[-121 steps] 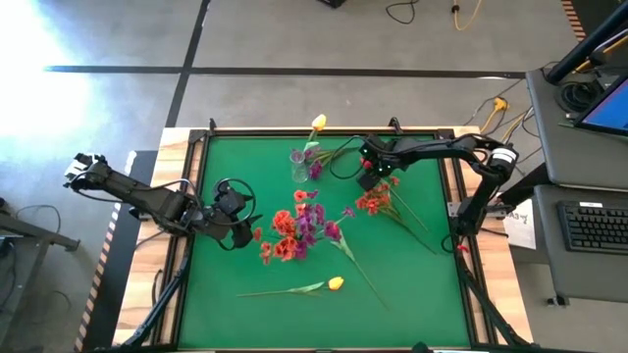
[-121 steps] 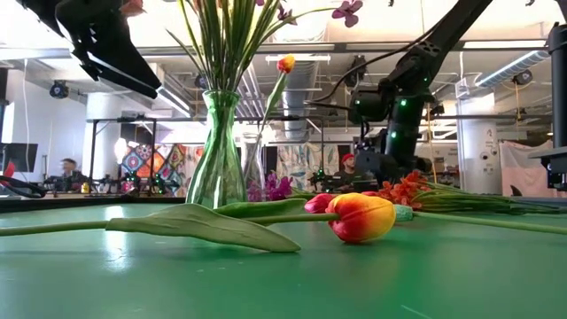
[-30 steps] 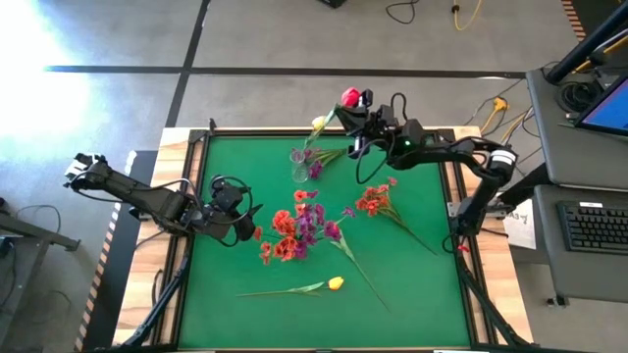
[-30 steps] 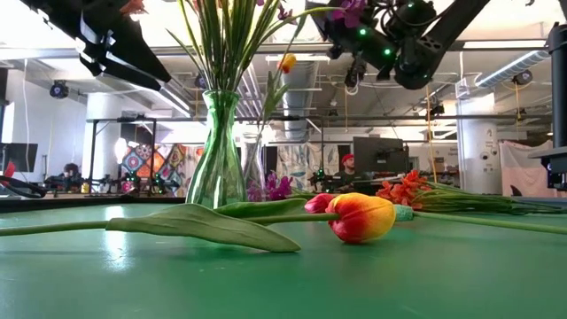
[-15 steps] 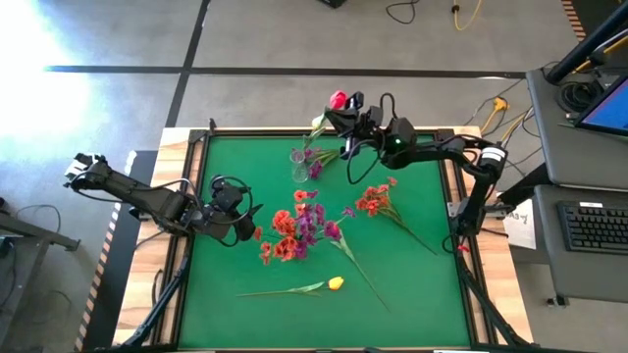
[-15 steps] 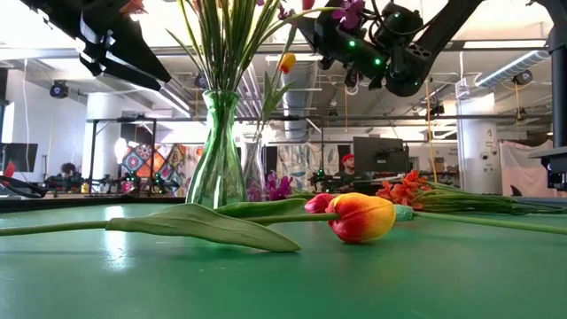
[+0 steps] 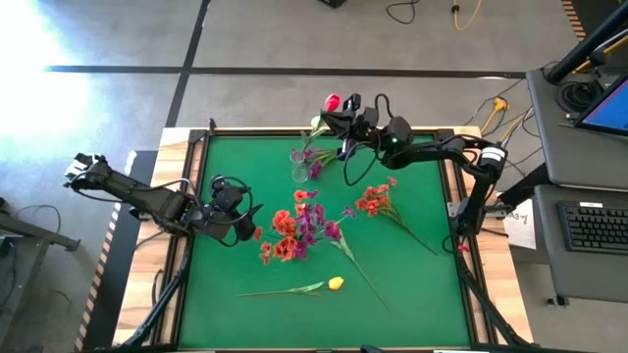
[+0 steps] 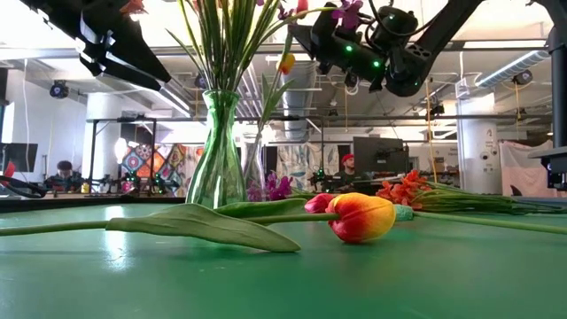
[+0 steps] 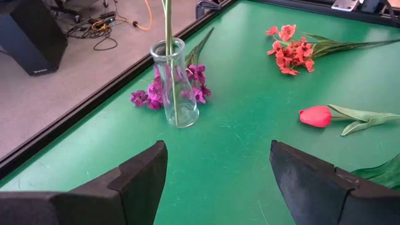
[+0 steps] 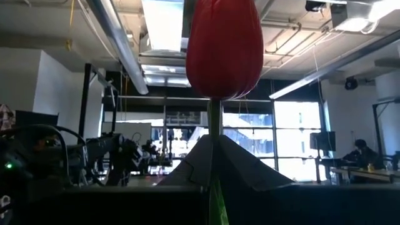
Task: Sort flowers into vase by color
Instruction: Put the top red tulip into the transparent vase
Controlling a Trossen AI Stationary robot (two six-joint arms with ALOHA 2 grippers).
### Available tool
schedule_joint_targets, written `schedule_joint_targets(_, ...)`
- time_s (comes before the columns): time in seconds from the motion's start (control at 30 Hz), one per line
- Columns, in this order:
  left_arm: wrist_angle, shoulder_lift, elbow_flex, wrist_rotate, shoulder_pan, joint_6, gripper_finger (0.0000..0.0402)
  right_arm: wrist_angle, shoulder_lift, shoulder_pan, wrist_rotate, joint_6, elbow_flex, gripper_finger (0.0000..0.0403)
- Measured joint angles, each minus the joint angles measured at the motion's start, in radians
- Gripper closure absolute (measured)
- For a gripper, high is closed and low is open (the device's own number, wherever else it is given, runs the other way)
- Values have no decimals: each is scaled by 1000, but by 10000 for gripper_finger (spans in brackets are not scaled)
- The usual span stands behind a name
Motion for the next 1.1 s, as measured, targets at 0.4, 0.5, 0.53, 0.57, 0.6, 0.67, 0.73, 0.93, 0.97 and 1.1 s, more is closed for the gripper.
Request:
schedule_joint_targets(0.4,0,0,0,0,0,0,134,-83,0,0,6,-17,0,390)
schedule_joint_targets(0.5,0,0,0,0,0,0,134,-86,0,2,4,-17,0,390)
schedule_joint_targets(0.53,0,0,0,0,0,0,134,-87,0,2,3,-17,0,390)
schedule_joint_targets(0.57,0,0,0,0,0,0,134,-89,0,2,3,-17,0,390)
schedule_joint_targets(0.6,0,0,0,0,0,0,134,-97,0,2,3,-17,0,390)
schedule_joint_targets(0.67,0,0,0,0,0,0,134,-115,0,2,3,-17,0,389)
schedule_joint_targets(0.73,0,0,0,0,0,0,134,-139,0,2,3,-17,0,382)
schedule_joint_targets(0.93,0,0,0,0,0,0,134,-174,0,4,0,-17,5,317)
schedule_joint_targets(0.97,0,0,0,0,0,0,134,-177,0,4,-2,-18,5,304)
schedule_joint_targets(1.1,0,0,0,0,0,0,134,-208,-3,4,-31,-17,5,253)
